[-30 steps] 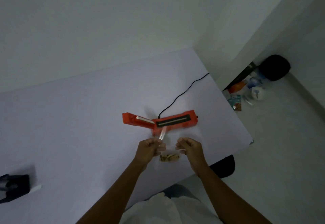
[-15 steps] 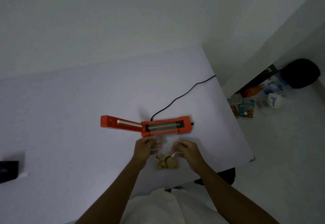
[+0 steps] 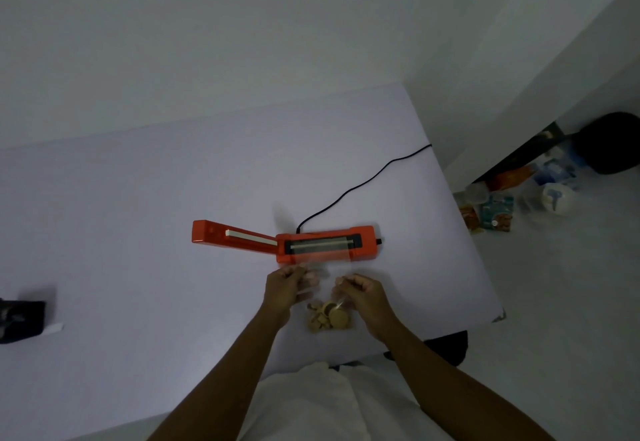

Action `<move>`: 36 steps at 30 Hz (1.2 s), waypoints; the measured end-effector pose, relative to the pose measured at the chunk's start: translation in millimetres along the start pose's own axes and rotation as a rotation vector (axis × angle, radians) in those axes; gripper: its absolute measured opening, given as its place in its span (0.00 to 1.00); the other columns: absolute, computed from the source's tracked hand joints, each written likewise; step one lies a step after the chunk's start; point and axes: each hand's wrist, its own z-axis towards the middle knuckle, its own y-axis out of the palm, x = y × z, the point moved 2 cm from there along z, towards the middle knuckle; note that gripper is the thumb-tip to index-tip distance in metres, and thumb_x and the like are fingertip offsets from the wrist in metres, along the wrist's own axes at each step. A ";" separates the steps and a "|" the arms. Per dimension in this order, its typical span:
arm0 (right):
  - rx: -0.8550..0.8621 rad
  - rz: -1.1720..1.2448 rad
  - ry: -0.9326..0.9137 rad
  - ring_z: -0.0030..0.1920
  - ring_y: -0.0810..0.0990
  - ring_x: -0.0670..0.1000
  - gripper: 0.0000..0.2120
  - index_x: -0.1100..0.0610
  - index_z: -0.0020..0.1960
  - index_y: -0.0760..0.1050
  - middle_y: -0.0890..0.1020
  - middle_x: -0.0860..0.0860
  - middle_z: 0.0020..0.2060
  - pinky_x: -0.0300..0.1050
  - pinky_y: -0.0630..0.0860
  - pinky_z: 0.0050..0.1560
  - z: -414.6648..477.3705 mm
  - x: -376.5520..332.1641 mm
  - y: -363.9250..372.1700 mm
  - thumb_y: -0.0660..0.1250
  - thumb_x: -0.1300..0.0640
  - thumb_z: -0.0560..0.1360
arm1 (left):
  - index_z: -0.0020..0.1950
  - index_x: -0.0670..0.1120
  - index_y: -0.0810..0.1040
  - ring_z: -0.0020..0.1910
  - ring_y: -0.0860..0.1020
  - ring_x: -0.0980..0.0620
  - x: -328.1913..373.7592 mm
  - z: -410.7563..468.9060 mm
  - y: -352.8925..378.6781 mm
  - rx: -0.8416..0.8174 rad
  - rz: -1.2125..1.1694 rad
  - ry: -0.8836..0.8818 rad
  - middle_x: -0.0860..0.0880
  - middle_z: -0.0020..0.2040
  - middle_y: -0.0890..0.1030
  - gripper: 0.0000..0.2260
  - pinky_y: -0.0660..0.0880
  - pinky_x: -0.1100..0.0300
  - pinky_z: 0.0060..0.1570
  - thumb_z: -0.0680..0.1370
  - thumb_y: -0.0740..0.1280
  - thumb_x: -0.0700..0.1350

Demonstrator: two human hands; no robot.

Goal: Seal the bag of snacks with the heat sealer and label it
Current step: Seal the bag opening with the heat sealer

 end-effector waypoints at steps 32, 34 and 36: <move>0.050 0.115 0.074 0.41 0.85 0.56 0.07 0.63 0.45 0.82 0.85 0.59 0.39 0.50 0.80 0.44 1.4 2.9 6.9 0.71 0.59 0.76 | 0.67 0.53 0.72 0.47 0.83 0.53 88.6 -19.6 -124.1 0.114 0.627 0.455 0.53 0.56 0.81 0.26 0.78 0.59 0.43 0.71 0.76 0.47; 0.058 0.108 0.073 0.41 0.85 0.56 0.07 0.64 0.46 0.82 0.85 0.59 0.39 0.48 0.80 0.42 1.6 1.5 7.8 0.71 0.59 0.76 | 0.70 0.55 0.70 0.49 0.82 0.56 102.2 -28.2 -128.3 0.059 0.641 0.529 0.54 0.57 0.81 0.29 0.77 0.62 0.48 0.72 0.75 0.44; 0.062 0.097 0.072 0.41 0.85 0.56 0.08 0.64 0.46 0.82 0.85 0.59 0.39 0.46 0.80 0.39 1.8 -0.3 8.7 0.70 0.59 0.76 | 0.70 0.54 0.71 0.53 0.81 0.57 111.2 -33.7 -129.3 0.027 0.669 0.578 0.55 0.59 0.80 0.28 0.76 0.65 0.50 0.72 0.75 0.43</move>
